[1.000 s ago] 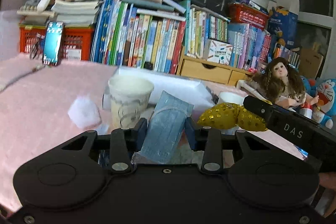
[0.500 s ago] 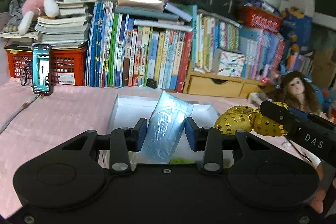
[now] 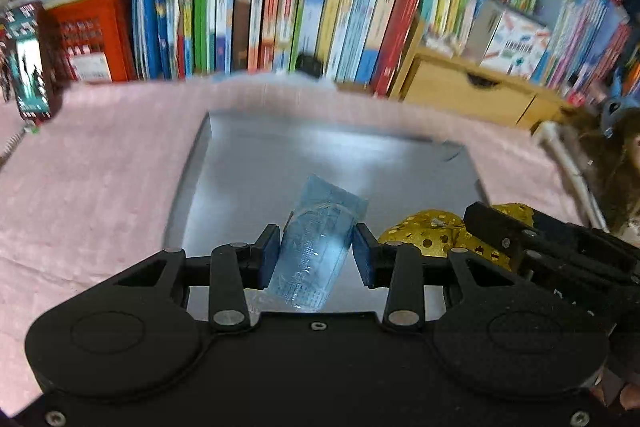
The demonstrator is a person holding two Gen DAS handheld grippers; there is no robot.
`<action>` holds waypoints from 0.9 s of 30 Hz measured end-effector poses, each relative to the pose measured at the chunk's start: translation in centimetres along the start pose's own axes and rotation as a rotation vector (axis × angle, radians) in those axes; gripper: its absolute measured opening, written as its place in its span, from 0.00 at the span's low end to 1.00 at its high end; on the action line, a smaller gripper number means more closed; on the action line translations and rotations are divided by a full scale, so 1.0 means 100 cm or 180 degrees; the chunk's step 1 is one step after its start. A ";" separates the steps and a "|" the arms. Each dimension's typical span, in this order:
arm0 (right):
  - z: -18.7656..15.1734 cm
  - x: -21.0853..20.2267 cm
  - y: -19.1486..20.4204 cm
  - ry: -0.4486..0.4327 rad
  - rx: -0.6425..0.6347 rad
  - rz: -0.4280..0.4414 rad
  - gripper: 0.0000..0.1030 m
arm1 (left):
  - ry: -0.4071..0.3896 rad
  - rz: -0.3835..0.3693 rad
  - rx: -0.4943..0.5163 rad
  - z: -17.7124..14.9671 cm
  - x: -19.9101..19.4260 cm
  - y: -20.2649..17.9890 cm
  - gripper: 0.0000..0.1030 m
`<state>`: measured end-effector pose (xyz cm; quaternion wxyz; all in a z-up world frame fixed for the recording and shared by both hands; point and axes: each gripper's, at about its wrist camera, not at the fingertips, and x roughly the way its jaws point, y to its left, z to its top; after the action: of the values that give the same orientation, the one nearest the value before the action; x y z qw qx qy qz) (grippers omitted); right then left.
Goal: Organize books
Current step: 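Place the mask packet in the foil tray while the right tool releases the pillow there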
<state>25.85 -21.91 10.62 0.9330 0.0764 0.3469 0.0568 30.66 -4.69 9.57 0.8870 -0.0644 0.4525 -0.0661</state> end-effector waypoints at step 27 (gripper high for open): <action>-0.008 0.036 0.000 0.0552 -0.0108 -0.0188 0.73 | 0.0239 0.0071 -0.0035 -0.005 0.028 0.007 0.58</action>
<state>28.07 -21.27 7.72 0.9019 0.0452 0.4275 0.0416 31.93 -4.51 6.92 0.8697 -0.0617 0.4866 -0.0562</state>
